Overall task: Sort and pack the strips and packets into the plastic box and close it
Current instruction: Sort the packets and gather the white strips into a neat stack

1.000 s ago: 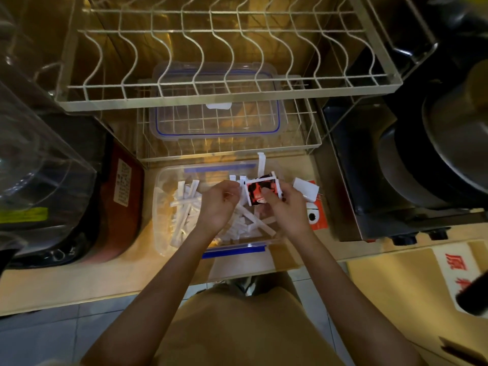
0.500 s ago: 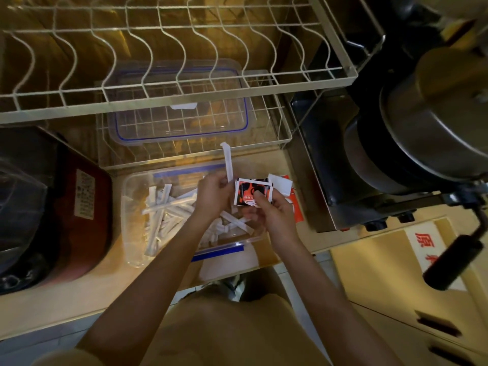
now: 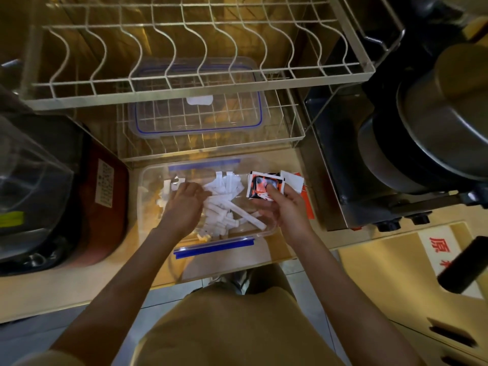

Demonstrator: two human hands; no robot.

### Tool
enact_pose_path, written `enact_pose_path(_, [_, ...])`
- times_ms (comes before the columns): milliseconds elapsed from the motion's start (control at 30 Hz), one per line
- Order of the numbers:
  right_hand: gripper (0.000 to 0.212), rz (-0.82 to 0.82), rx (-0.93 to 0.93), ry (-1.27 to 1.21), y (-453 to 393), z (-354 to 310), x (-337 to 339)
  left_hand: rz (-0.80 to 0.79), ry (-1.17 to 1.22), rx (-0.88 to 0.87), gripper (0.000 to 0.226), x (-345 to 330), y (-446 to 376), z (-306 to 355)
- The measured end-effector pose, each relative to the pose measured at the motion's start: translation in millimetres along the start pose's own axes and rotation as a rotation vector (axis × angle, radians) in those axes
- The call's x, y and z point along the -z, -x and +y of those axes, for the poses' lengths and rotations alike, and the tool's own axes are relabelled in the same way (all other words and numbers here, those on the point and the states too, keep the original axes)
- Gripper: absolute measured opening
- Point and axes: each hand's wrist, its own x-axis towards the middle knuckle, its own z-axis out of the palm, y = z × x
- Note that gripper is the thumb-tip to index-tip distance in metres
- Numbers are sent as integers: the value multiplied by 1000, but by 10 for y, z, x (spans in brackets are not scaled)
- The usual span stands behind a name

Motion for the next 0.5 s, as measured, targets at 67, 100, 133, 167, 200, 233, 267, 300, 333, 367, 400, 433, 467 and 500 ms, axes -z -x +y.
enact_pose_path(67, [15, -30, -14, -43, 12, -24, 5, 17, 36, 18, 47, -11, 30, 69])
enact_pose_path(100, [12, -52, -27, -63, 23, -45, 11, 49, 70, 15, 47, -10, 41, 124])
enact_pose_path(133, [10, -73, -39, -69, 29, -64, 23, 87, 102, -7, 46, -4, 45, 187])
enact_pose_path(167, [9, -93, -49, -57, 30, -87, 37, 115, 122, -49, 45, 4, 36, 250])
enact_pose_path(200, [9, -107, -56, -25, 23, -106, 58, 120, 121, -105, 44, 21, 18, 317])
enact_pose_path(233, [9, -116, -63, 14, 15, -129, 72, 107, 105, -175, 44, 34, -18, 382])
enact_pose_path(267, [9, -121, -66, 54, 3, -144, 89, 81, 82, -244, 45, 48, -59, 449])
enact_pose_path(300, [9, -127, -66, 86, -7, -160, 101, 50, 55, -300, 45, 43, -107, 514])
enact_pose_path(333, [9, -133, -65, 108, -19, -167, 112, 21, 31, -337, 45, 35, -151, 572])
enact_pose_path(367, [9, -139, -66, 120, -22, -172, 115, -7, 30, -352, 47, 13, -189, 629])
enact_pose_path(400, [8, -142, -69, 127, -26, -172, 119, -25, 47, -365, 50, -3, -209, 692])
enact_pose_path(433, [8, -143, -73, 130, -27, -168, 117, -28, 44, -395, 51, -15, -210, 746])
enact_pose_path(467, [9, -141, -77, 133, -34, -158, 114, -9, 44, -423, 48, -44, -223, 791])
enact_pose_path(500, [11, -136, -82, 132, -39, -151, 107, 2, 27, -430, 44, -75, -240, 809])
